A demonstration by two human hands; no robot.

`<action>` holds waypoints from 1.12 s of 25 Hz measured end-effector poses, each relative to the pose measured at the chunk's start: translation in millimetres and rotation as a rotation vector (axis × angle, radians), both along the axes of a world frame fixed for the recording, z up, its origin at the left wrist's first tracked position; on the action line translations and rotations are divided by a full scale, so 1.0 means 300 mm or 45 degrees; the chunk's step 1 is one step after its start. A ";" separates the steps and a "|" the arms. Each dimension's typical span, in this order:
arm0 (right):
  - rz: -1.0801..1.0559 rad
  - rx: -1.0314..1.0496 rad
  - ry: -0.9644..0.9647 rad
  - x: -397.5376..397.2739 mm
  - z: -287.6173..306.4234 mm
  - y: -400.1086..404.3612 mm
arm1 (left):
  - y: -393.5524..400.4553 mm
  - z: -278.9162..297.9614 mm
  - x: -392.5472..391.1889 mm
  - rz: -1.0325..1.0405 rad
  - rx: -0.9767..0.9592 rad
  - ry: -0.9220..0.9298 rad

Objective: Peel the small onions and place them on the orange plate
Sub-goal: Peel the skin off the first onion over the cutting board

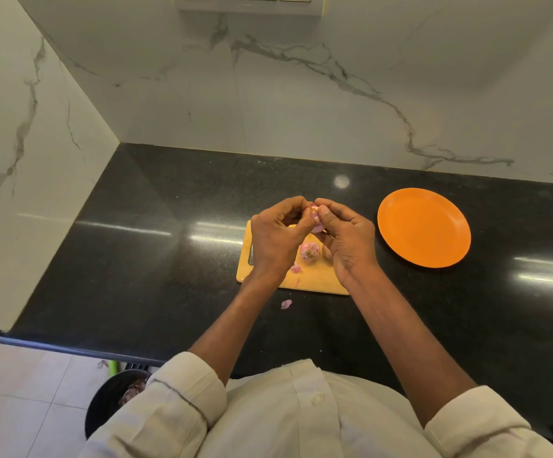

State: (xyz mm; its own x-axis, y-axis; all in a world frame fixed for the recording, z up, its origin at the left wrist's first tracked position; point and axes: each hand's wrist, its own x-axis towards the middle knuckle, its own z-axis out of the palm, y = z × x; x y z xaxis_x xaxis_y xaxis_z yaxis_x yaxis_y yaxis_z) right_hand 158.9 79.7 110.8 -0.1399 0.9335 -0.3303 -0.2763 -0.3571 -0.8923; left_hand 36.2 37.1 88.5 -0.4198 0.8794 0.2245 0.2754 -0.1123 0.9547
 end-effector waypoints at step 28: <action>-0.057 -0.096 0.154 0.006 0.030 -0.016 | 0.029 0.040 0.003 0.150 -0.021 0.092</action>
State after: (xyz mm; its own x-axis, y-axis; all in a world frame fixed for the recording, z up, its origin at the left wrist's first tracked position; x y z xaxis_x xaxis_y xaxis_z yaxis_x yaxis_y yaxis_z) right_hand 160.8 74.8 119.9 -0.1420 0.9129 -0.3827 -0.3974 -0.4067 -0.8226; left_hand 37.2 45.7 100.5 -0.5035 0.8289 0.2437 0.3539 -0.0594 0.9334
